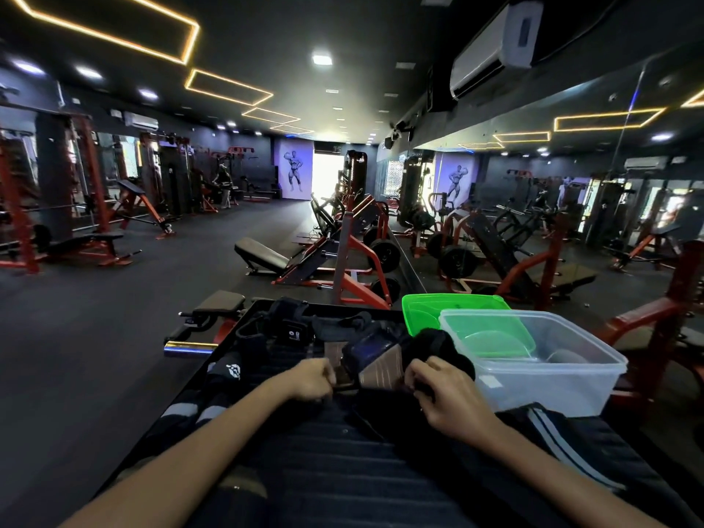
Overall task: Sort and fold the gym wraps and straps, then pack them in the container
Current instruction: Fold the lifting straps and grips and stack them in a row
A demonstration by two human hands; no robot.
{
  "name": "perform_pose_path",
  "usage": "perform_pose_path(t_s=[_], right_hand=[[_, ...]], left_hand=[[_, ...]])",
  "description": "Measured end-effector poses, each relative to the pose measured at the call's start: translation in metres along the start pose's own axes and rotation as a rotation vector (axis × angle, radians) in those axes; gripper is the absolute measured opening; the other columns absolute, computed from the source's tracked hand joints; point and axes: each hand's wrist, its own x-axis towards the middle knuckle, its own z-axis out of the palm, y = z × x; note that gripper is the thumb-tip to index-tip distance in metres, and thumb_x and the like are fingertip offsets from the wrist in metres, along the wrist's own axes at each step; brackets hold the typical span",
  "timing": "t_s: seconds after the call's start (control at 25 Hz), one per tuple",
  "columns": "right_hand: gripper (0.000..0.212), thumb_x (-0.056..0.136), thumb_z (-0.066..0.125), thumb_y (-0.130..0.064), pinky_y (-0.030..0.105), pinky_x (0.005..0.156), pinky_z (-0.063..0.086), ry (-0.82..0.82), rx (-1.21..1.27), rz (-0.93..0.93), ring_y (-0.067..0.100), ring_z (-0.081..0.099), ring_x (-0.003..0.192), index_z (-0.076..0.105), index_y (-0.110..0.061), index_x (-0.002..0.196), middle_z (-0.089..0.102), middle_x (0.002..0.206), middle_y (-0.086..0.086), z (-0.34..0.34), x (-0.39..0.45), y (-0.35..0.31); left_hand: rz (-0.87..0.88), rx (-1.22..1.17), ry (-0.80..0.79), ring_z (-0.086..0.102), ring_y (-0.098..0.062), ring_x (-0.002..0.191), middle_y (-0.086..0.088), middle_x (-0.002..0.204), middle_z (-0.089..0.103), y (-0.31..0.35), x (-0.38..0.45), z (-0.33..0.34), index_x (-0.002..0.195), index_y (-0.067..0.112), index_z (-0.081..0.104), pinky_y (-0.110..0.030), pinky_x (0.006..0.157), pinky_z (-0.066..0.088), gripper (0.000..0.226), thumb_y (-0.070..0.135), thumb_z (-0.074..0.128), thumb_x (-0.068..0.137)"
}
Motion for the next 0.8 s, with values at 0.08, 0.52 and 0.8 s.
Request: perform_pose_path(t_s=[0.08, 0.52, 0.8], right_hand=[[0.026, 0.068, 0.054, -0.014, 0.031, 0.057, 0.043, 0.052, 0.061, 0.017, 0.017, 0.057, 0.066, 0.043, -0.029, 0.086, 0.056, 0.072, -0.004, -0.002, -0.023, -0.011], [0.035, 0.067, 0.074, -0.021, 0.029, 0.08, 0.047, -0.14, 0.601, 0.305, 0.007, 0.06, 0.078, 0.055, -0.035, 0.094, 0.063, 0.085, -0.018, -0.008, -0.08, -0.014], [0.042, 0.072, 0.08, -0.028, 0.035, 0.063, 0.04, 0.524, 0.942, 1.043, 0.017, 0.045, 0.061, 0.039, -0.02, 0.069, 0.045, 0.065, 0.0, -0.019, -0.075, -0.014]], left_hand=[[0.04, 0.147, -0.127, 0.055, -0.017, 0.089, -0.004, 0.097, 0.056, 0.01, -0.009, 0.006, 0.109, 0.012, 0.051, -0.024, 0.074, 0.047, 0.032, 0.013, 0.066, 0.08], [0.48, -0.226, -0.039, 0.056, -0.011, 0.112, 0.003, 0.122, 0.058, 0.05, -0.056, 0.014, 0.124, 0.025, 0.048, -0.028, 0.099, 0.044, 0.059, 0.027, 0.079, 0.074], [0.62, 0.516, 0.124, 0.051, -0.024, 0.112, -0.008, 0.119, 0.059, 0.064, -0.067, 0.04, 0.107, 0.005, 0.067, -0.028, 0.098, 0.033, 0.038, 0.025, 0.074, 0.076]])
